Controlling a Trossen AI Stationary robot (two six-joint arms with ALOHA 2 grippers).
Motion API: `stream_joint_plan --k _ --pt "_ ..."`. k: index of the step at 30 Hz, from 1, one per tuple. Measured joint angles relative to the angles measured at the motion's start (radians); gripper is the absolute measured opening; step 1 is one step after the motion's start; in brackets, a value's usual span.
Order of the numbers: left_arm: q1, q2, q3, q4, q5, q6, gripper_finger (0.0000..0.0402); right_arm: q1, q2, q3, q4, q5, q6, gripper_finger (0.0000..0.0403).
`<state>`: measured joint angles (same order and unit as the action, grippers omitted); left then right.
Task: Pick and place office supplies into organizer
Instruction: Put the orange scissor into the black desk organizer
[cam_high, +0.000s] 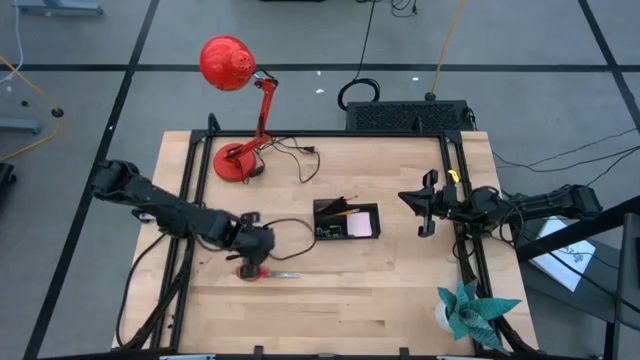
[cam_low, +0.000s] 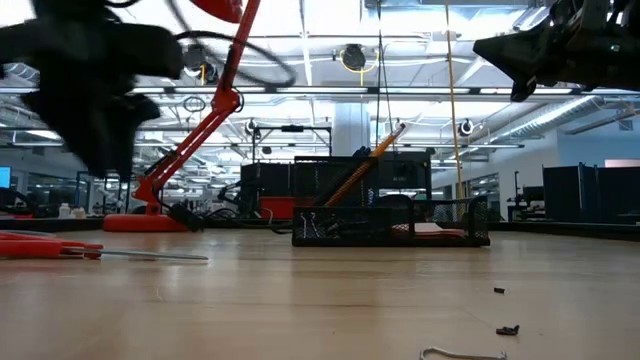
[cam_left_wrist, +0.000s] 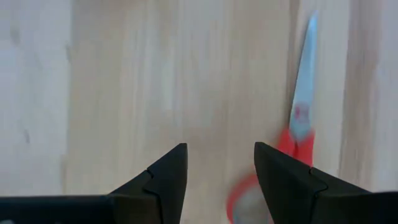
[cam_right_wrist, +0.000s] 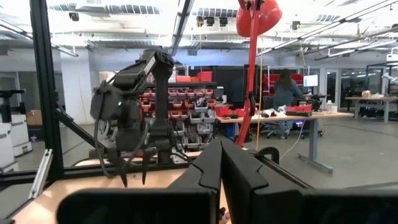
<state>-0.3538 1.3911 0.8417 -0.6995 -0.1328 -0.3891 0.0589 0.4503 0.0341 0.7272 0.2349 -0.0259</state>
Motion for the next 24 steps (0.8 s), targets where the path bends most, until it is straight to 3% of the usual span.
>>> stream_joint_plan --k 4,11,18,24 --pt "-0.067 -0.006 0.0 -0.076 0.049 -0.113 0.0191 0.0 0.0 0.0 -0.006 -0.002 0.031 0.0004" --pt "-0.165 -0.005 0.0 -0.058 0.131 -0.246 0.0191 0.0 0.0 0.0 -0.013 -0.004 0.044 0.0004" --pt "-0.212 0.021 -0.001 -0.059 0.054 -0.214 0.0191 0.0 0.0 0.0 -0.014 -0.003 0.042 0.0004" --pt "-0.189 0.084 -0.028 -0.058 0.104 -0.168 0.0191 0.0 0.0 0.0 -0.014 -0.003 0.04 0.0004"
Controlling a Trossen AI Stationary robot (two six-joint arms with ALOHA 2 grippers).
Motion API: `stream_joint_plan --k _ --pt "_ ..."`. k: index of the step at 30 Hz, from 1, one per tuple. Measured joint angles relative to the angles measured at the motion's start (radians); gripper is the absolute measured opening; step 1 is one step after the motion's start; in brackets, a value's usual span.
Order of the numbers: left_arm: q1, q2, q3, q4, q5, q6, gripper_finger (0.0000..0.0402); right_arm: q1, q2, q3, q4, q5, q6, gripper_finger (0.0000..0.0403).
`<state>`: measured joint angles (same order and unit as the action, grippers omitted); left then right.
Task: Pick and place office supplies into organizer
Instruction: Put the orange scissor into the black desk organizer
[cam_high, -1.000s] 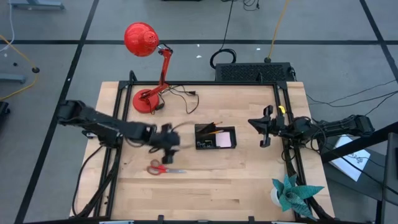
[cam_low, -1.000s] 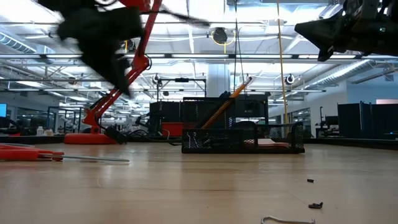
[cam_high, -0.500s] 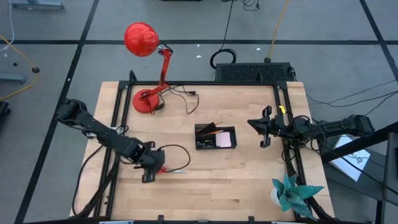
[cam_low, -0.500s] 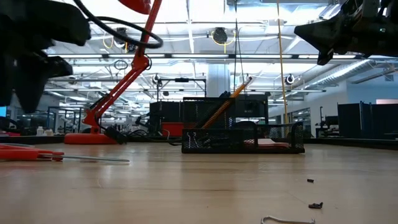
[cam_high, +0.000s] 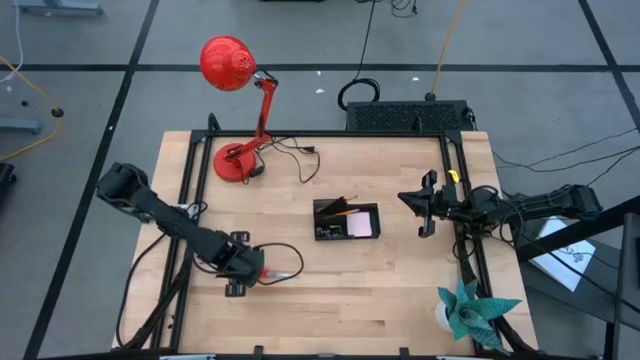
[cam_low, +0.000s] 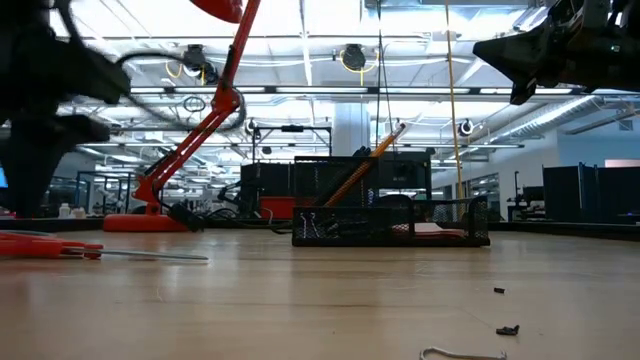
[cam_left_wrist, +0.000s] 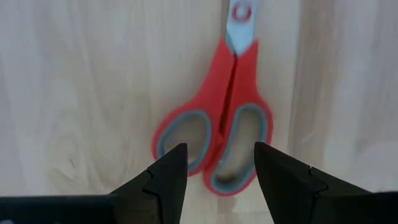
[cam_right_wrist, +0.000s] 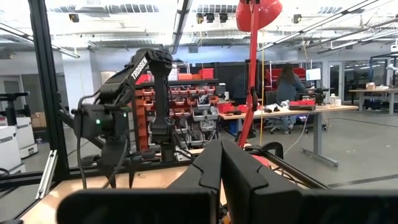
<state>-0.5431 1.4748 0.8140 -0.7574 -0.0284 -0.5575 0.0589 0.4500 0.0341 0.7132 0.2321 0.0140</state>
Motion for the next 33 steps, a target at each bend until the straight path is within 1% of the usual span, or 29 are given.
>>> stream_joint_plan --k 7,14,16,19,24,25,29,31,33 --pt "0.006 0.074 -0.037 0.0 0.038 0.01 0.0191 0.0 0.0 0.0 0.0 0.0 -0.002 0.0004" --pt "0.007 0.131 -0.034 0.01 0.059 0.062 0.019 0.0 0.0 0.0 -0.002 0.001 -0.002 0.0004" --pt "0.007 0.134 -0.034 0.011 0.058 0.068 0.0184 0.0 0.0 0.0 -0.005 0.002 -0.002 0.0004" --pt "0.006 0.134 -0.034 0.014 0.062 0.071 0.0151 0.0 0.0 0.0 -0.008 0.002 -0.002 0.0004" --pt "0.005 0.135 -0.033 0.013 0.063 0.086 0.0059 0.0 0.0 0.0 -0.007 0.002 -0.003 0.0004" --pt "0.005 0.135 -0.031 0.009 0.061 0.088 0.0047 0.0 0.0 0.0 -0.007 0.002 -0.003 0.0004" --pt "0.005 0.141 0.011 -0.056 0.037 0.103 0.0046 0.0 0.0 0.0 -0.007 0.002 -0.003 0.0004" --pt "0.004 0.145 0.046 -0.113 -0.008 0.114 0.0031 0.0 0.0 0.0 -0.007 0.002 -0.003 0.0004" --pt "0.006 0.144 0.087 -0.188 -0.078 0.139 0.0034 0.0 0.0 0.0 -0.007 0.002 -0.003 0.0004"
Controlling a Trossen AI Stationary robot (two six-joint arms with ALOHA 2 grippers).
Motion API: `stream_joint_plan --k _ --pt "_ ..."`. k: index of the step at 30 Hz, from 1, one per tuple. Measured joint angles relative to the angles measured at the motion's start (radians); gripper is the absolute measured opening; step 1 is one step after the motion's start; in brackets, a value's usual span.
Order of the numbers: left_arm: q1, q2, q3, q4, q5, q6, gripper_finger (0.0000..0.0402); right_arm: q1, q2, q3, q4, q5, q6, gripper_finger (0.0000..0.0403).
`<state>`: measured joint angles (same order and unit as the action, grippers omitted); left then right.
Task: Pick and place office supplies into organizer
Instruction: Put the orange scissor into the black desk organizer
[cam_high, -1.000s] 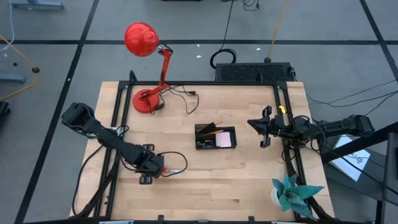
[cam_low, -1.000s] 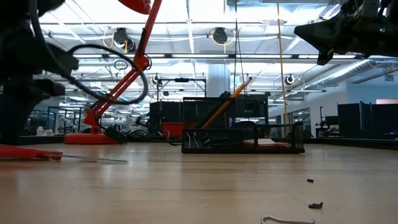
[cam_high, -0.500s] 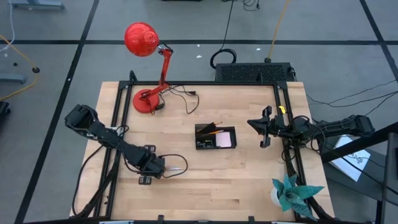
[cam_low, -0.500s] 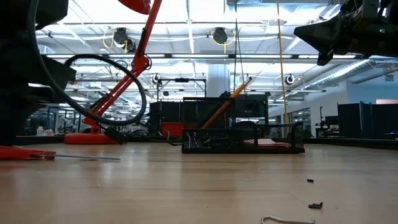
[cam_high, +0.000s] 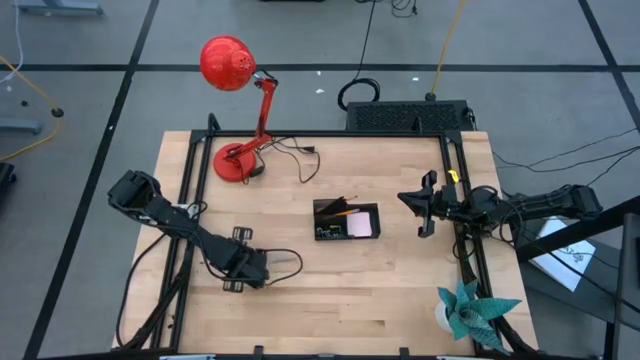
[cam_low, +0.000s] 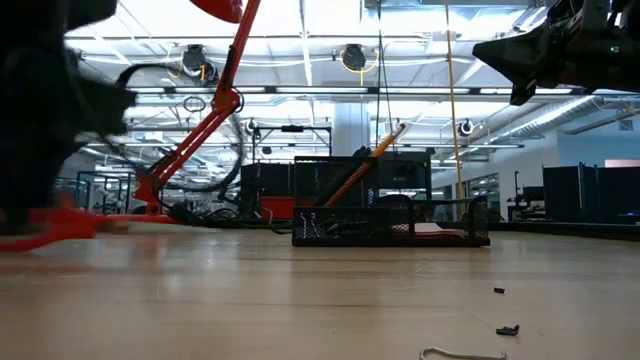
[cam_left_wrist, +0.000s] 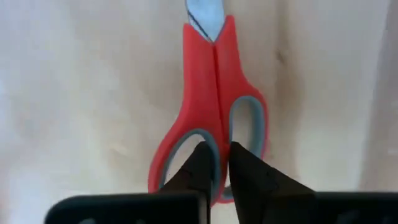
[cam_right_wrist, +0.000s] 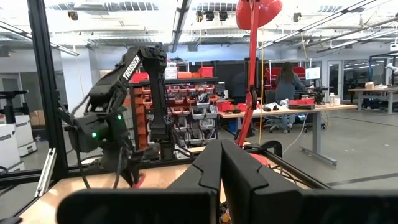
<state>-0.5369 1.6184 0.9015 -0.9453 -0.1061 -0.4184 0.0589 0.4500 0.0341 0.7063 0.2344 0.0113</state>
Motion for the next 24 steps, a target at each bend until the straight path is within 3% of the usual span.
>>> stream_joint_plan --k 6,13,21,24 --pt "0.015 -0.001 0.125 -0.131 -0.129 0.059 0.005 0.0 0.0 0.0 0.0 0.0 0.0 0.0004" --pt "0.071 0.034 0.316 -0.304 -0.28 0.204 0.0011 0.0 0.0 0.0 0.0 0.0 -0.008 0.0004" --pt "0.17 0.259 0.673 -0.623 -0.552 0.504 0.004 0.0 0.0 0.0 0.0 0.005 -0.019 0.0004" --pt "0.202 0.331 0.784 -0.62 -0.639 0.657 0.0038 0.0 0.0 0.0 0.0 0.004 -0.019 0.0004"
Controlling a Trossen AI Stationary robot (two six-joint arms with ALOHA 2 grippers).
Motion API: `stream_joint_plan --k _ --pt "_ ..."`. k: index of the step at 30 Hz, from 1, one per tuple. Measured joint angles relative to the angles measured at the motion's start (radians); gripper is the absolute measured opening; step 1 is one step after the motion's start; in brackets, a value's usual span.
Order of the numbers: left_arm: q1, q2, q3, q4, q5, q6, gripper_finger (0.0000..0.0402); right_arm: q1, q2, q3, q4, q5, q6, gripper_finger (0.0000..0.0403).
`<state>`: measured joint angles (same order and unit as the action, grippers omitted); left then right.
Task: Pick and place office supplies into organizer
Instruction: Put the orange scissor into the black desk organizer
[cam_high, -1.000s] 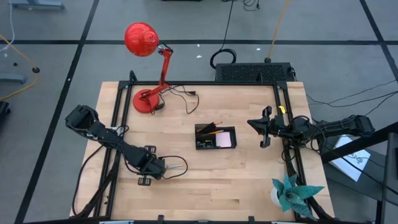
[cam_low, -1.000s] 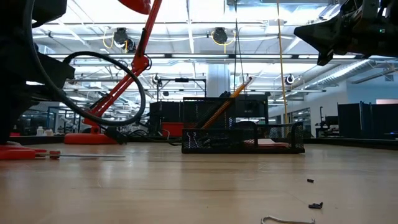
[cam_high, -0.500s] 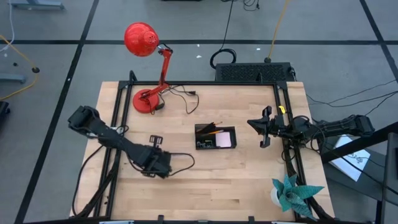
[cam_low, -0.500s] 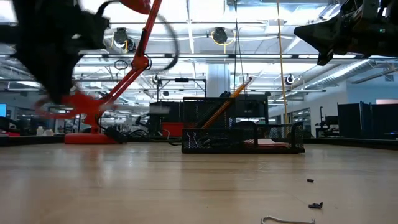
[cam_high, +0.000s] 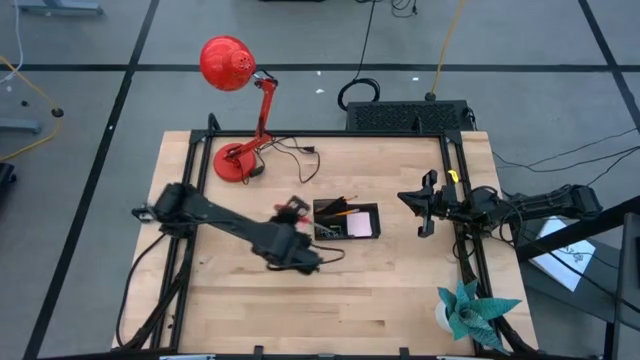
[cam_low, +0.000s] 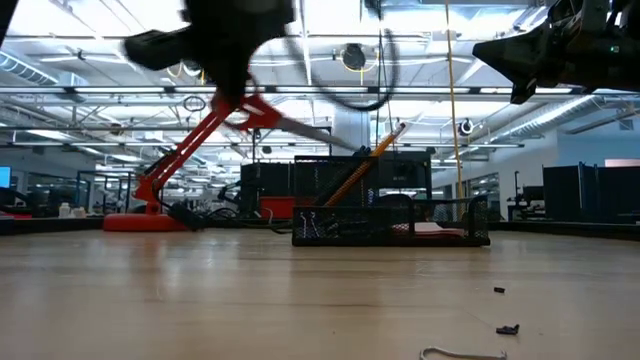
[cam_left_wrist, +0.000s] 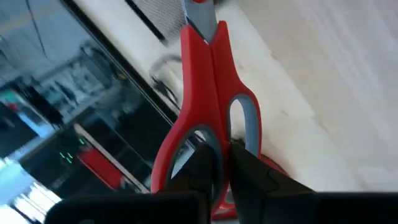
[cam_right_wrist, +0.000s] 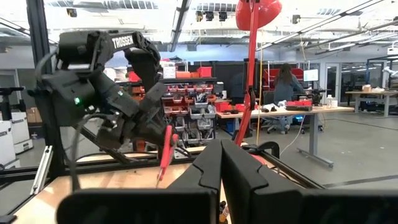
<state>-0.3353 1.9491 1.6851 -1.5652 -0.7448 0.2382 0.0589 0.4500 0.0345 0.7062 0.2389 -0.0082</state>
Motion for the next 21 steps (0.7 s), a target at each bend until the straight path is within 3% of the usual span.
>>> stream_joint_plan --k 5,12,15,21 --pt "0.014 0.068 0.152 -0.002 -0.132 0.184 0.0011 0.0 0.001 0.0 -0.01 -0.001 0.0 0.0004" --pt "0.035 0.064 0.278 -0.004 -0.295 0.389 0.0028 0.0 0.002 0.0 -0.018 0.0 -0.003 0.0004" --pt "0.064 0.059 0.308 0.009 -0.3 0.507 0.0031 0.0 0.003 0.0 -0.019 -0.001 0.003 0.0004" --pt "0.138 0.065 0.3 -0.005 -0.306 0.548 0.0013 0.0 0.003 0.0 -0.044 -0.001 0.023 0.0004"
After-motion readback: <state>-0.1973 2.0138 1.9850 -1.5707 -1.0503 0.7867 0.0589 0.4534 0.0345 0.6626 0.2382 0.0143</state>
